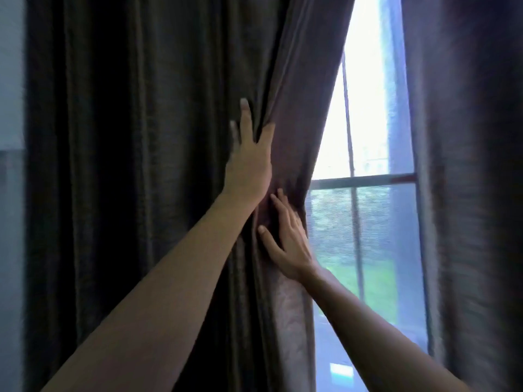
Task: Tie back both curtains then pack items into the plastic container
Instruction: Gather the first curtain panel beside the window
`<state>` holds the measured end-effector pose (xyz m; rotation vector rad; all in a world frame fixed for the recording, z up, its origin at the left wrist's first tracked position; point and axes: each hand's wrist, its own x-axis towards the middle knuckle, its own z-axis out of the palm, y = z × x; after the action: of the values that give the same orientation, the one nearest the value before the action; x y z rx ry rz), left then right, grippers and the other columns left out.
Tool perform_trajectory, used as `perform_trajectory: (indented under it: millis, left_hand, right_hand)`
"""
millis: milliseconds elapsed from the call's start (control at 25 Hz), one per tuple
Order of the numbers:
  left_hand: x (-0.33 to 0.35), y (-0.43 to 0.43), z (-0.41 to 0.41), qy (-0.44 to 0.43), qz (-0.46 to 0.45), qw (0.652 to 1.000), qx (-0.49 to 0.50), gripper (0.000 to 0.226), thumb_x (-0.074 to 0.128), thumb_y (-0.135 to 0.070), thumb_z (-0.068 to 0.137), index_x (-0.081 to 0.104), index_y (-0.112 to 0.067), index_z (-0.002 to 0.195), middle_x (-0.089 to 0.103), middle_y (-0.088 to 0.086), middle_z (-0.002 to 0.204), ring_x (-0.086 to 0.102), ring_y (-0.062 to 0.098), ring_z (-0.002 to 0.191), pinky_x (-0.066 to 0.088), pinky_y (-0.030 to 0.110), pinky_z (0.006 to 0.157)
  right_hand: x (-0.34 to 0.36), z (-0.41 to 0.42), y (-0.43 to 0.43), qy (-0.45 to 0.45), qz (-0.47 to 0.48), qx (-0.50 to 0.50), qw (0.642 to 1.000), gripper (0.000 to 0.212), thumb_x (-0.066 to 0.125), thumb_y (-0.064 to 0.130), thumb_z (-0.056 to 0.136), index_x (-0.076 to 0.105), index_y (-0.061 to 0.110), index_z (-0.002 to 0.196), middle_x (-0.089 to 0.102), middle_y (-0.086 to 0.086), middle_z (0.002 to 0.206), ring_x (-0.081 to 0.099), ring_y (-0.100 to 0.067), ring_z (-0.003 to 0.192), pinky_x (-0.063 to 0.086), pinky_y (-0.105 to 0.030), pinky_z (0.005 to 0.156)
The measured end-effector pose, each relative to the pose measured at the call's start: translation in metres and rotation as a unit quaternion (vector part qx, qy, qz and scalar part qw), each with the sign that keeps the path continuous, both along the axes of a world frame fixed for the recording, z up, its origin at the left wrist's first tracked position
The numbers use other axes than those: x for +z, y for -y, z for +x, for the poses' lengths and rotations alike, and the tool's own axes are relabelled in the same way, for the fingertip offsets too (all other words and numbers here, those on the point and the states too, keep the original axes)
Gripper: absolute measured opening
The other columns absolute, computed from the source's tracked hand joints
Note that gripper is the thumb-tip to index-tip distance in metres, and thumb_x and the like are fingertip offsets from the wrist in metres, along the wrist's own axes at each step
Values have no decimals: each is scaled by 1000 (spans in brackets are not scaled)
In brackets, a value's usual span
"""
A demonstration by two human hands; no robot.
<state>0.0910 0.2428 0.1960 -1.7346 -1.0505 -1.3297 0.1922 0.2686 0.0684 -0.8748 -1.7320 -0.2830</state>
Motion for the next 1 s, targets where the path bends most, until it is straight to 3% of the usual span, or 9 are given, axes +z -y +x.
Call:
perform_trajectory:
  millis: [120,280,680,880,1000]
  left_hand:
    - [9,-8,-32,2,4,1000,-13,58,54,-10,91,32,-23,143,8,12,158,45,32,128,45,43,96]
    - [22,-31,-88,5,14,994,105,61,60,-30,87,32,-35,141,21,5,154,32,28,134,38,52,99]
    - [35,-92,-227,60,11,978,200,62,63,-43,83,31,-46,137,-10,13,158,-4,43,142,15,74,100]
    - [35,-122,-304,111,-24,976,188,68,62,-42,85,21,-52,139,-14,12,157,-4,43,143,18,76,101]
    - [32,-142,-351,168,-37,973,153,87,64,-37,84,2,-52,142,-13,13,157,1,41,143,21,74,101]
  right_hand:
    - [5,-35,-22,-32,15,64,997,74,37,57,86,14,27,150,6,5,159,5,-8,146,15,-40,119]
    - [13,-85,-49,-31,7,147,989,78,39,60,84,6,32,150,0,12,158,0,-8,147,12,-40,120]
    - [29,-227,-118,-7,9,240,971,81,39,65,82,0,38,148,-7,18,155,-5,-5,146,7,-39,120]
    - [34,-301,-152,11,-10,290,957,77,38,68,82,-6,49,141,-10,22,154,-8,-1,145,8,-42,120]
    - [35,-344,-175,17,-35,325,945,78,38,75,79,-4,51,141,-9,22,154,-9,1,144,8,-42,121]
